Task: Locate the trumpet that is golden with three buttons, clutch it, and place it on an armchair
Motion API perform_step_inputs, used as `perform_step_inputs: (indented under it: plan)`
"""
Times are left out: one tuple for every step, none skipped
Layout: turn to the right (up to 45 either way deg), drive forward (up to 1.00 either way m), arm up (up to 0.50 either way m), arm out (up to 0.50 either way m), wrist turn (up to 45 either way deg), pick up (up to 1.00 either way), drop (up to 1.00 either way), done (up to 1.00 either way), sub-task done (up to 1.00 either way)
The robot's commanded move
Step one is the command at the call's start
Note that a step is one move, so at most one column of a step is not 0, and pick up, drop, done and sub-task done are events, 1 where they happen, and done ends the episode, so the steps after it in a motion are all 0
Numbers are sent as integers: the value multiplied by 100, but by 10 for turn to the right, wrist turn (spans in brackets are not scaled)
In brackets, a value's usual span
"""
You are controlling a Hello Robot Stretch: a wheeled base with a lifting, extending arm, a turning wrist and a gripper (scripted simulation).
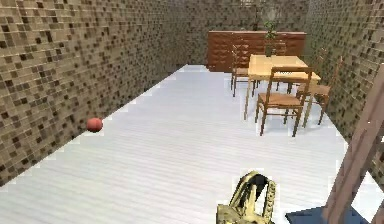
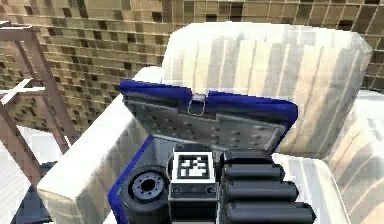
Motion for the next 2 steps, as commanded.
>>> perform_step_inputs:
  plan:
    - [450, 0, 0, 0, 0, 0, 0, 0, 0]
    - [270, 0, 0, 0, 0, 0, 0, 0, 0]
